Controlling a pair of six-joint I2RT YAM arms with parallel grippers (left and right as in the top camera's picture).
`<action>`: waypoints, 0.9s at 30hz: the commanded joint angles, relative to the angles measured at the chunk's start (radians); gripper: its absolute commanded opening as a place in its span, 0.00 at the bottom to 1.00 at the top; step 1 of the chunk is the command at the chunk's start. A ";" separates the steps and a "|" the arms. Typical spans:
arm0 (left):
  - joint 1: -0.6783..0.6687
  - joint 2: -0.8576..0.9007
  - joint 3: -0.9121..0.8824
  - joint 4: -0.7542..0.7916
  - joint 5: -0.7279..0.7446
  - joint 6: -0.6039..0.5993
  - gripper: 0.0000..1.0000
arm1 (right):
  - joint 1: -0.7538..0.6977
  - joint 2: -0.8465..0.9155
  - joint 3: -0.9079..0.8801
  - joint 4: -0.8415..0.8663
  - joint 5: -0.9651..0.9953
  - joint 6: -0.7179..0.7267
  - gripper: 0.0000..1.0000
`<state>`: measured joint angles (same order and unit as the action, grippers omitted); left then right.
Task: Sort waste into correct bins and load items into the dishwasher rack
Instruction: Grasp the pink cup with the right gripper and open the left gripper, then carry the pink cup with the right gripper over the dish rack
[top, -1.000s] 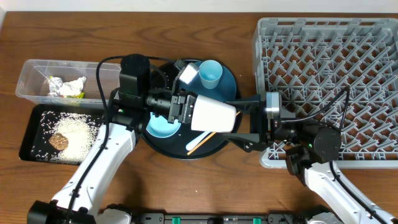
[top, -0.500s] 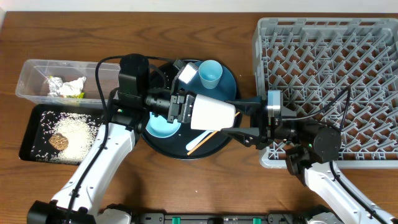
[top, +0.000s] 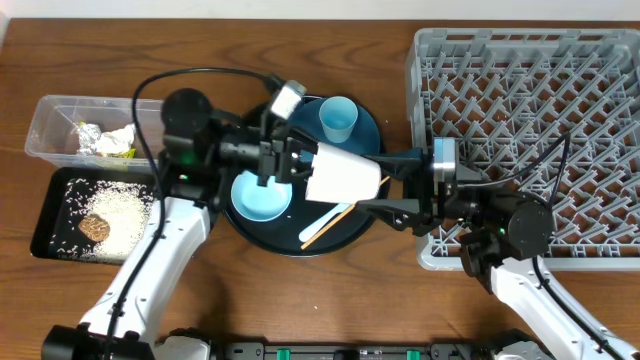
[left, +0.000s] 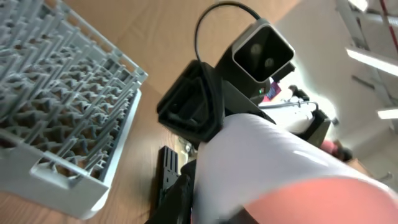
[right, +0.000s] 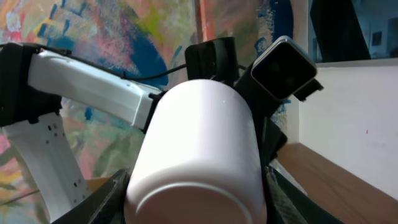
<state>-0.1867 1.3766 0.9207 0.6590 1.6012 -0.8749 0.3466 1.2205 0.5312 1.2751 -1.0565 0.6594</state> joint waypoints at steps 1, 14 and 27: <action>0.069 -0.006 0.013 -0.002 -0.030 -0.100 0.12 | 0.002 -0.003 0.035 0.008 -0.117 0.062 0.34; 0.222 -0.005 0.013 -0.076 -0.030 -0.100 0.12 | -0.200 -0.003 0.050 0.007 -0.237 0.304 0.29; 0.228 -0.005 -0.031 -0.076 -0.031 -0.095 0.12 | -0.456 -0.003 0.050 -0.140 -0.265 0.455 0.22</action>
<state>0.0376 1.3727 0.9154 0.5819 1.5677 -0.9695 -0.0723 1.2274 0.5602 1.1511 -1.3155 1.0775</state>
